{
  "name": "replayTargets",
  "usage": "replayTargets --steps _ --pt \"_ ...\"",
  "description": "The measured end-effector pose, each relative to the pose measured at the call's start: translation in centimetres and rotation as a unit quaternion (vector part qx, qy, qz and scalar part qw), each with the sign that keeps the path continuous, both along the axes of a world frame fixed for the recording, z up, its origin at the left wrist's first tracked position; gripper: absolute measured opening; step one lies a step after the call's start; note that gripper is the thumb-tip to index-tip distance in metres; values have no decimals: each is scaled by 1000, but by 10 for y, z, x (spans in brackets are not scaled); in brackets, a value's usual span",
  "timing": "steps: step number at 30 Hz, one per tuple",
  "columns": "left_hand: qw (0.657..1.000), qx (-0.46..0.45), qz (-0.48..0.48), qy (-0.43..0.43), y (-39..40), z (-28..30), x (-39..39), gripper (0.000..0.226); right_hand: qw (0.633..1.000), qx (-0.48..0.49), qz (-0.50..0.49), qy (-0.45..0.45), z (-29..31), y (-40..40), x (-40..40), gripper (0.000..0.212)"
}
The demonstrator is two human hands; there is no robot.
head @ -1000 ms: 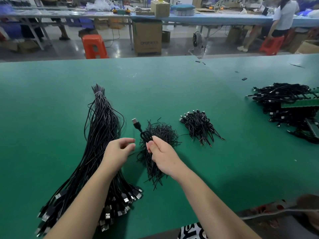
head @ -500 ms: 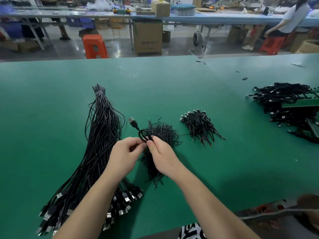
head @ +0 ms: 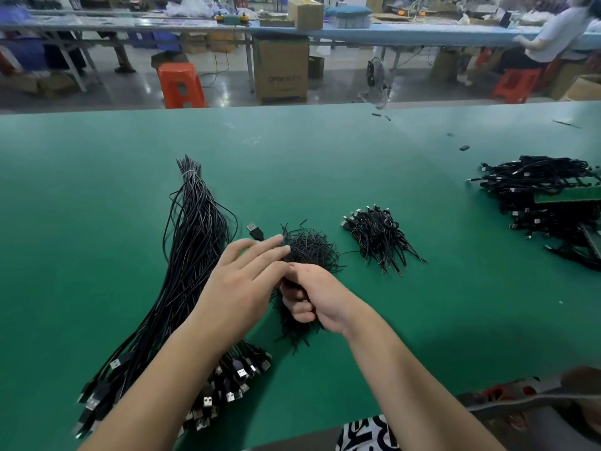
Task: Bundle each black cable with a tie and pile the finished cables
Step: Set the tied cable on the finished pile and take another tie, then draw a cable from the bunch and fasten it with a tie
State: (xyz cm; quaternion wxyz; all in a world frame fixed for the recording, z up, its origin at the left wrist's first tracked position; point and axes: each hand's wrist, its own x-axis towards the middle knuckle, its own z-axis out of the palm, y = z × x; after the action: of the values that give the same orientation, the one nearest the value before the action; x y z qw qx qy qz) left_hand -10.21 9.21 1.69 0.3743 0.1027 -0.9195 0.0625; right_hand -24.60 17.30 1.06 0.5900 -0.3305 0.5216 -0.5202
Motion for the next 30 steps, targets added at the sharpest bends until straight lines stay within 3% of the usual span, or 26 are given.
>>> replayTargets --steps 5,11,13,15,19,22,25,30 --pt "998 60 18 3 1 -1 0 18 997 17 43 -63 -3 0 2 34" --pt "953 292 49 62 11 4 -1 8 995 34 24 -87 -9 0 6 21" --pt "931 351 57 85 14 6 -3 12 1000 3 19 -15 -7 0 6 26" --pt "909 396 70 109 16 9 -6 16 992 -42 10 122 -3 -1 6 33" --pt "876 451 95 140 18 11 -9 19 901 -114 -7 418 0 0 5 43" --pt "863 471 107 148 19 12 -10 21 853 -140 -21 502 -1 2 5 37" --pt "847 502 122 128 16 12 -12 19 832 -139 -32 537 -1 3 5 36" --pt "791 597 104 91 7 14 -9 13 785 -150 -9 601 0 10 3 22"
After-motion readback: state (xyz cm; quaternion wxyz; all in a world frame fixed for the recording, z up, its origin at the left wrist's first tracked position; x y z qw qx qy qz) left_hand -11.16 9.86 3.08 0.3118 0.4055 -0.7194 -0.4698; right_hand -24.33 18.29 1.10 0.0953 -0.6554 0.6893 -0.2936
